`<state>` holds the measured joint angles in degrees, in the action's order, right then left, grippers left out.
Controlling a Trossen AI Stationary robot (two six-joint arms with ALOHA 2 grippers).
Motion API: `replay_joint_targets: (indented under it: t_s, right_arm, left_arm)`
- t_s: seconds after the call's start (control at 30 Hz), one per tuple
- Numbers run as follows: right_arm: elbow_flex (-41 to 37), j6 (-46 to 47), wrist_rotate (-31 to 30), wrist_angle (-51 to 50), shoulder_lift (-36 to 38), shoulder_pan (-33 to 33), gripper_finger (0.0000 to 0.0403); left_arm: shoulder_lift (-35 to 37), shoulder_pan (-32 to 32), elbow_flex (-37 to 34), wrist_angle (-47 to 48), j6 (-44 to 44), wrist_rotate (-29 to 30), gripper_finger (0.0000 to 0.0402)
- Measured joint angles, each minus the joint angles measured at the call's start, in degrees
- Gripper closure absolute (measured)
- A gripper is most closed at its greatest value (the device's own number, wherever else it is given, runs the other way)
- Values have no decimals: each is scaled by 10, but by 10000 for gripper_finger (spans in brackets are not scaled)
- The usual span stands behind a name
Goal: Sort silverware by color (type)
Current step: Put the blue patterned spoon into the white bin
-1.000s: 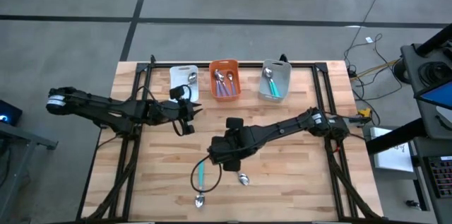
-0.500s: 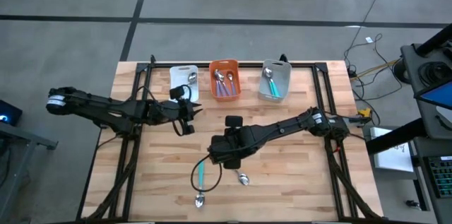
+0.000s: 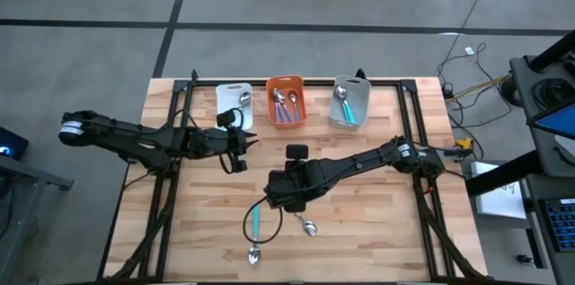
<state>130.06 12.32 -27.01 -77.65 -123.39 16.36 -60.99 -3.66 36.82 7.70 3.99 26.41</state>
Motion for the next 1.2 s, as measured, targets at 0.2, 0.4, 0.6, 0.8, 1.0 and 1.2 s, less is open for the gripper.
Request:
replay_joint_targets:
  t_s: [0.2,0.4,0.6,0.8,1.0,1.2]
  right_arm:
    - [0,-7,-18,2,4,0,285]
    - [-23,-26,-19,22,23,0,293]
    - [-151,-15,-19,121,98,0,306]
    - [-316,14,-21,272,195,0,312]
    - [-452,11,-28,394,276,0,312]
    - [-561,11,-31,485,347,0,312]
  left_arm:
    - [0,0,0,0,0,-1,345]
    - [0,0,0,0,0,-1,345]
    - [0,0,0,-4,0,-1,345]
    - [0,0,0,-6,0,-1,345]
    - [0,0,0,-18,-2,-4,345]
    - [0,0,0,-28,-19,-17,345]
